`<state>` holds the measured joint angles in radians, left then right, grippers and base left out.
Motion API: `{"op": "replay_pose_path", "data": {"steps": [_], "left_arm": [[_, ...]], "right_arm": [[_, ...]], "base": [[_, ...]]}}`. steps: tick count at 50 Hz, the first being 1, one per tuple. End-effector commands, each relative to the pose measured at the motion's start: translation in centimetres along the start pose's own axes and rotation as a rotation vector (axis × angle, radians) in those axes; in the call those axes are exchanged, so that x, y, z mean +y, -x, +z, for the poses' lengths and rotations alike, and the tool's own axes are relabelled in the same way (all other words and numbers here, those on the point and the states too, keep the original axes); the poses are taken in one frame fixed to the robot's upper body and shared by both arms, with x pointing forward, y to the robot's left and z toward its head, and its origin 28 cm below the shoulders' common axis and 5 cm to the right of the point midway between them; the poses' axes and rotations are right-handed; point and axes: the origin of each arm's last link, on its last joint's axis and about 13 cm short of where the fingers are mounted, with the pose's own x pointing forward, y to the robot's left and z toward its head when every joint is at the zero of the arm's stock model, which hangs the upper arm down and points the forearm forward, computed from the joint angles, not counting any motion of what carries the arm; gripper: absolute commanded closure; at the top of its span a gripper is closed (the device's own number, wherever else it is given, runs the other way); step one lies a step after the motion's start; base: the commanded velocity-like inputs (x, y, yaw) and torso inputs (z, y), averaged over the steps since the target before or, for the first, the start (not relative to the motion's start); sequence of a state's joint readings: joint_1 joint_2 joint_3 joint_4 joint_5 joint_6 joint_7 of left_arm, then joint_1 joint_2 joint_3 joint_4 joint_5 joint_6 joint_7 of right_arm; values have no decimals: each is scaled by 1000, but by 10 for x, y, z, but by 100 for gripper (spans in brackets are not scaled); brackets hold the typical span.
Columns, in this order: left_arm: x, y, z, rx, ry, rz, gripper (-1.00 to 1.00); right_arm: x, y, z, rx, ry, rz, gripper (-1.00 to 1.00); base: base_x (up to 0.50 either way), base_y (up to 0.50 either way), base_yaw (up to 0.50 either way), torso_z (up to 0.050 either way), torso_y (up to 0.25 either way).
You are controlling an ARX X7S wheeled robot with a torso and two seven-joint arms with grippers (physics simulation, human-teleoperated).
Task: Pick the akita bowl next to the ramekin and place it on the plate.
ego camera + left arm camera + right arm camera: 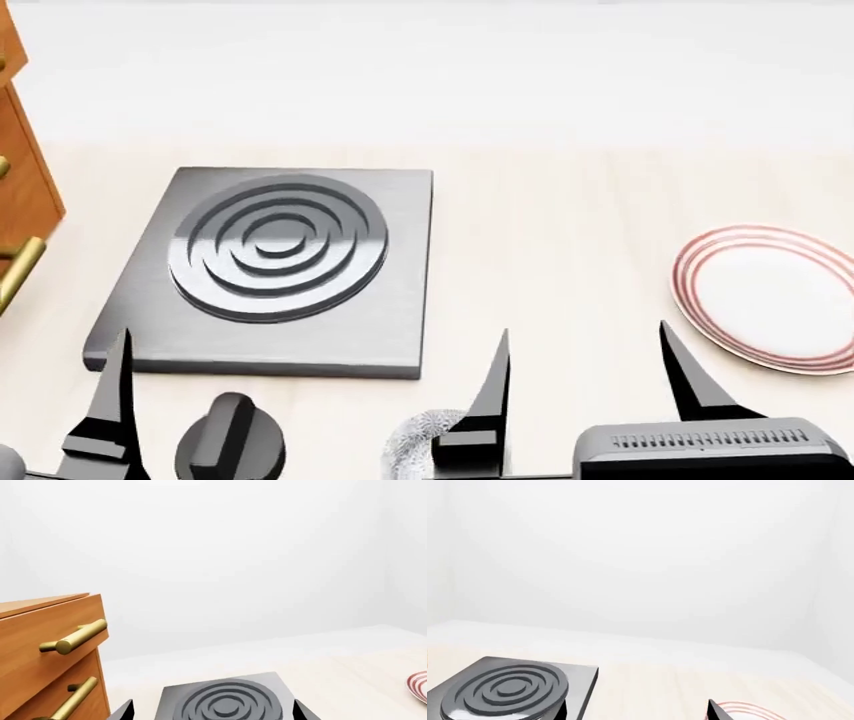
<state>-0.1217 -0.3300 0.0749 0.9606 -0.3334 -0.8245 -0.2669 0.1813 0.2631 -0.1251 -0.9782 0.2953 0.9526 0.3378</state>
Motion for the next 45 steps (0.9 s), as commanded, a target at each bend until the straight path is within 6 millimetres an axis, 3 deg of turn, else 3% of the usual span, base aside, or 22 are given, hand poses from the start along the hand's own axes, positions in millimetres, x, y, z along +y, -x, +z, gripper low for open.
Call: {"op": "replay_pose_path", "data": {"steps": [1, 24, 45], "left_arm": [[0, 0, 0, 2, 1, 2, -100], [0, -1, -1, 6, -2, 3, -100], [0, 0, -3, 16, -8, -6, -100]], "right_arm": [[0, 0, 0, -1, 0, 1, -100], [2, 0, -1, -2, 7, 11, -100], [1, 1, -4, 6, 11, -1, -100]], "base": [[383, 0, 0, 0, 0], [383, 0, 0, 0, 0], [0, 0, 0, 0, -31]]}}
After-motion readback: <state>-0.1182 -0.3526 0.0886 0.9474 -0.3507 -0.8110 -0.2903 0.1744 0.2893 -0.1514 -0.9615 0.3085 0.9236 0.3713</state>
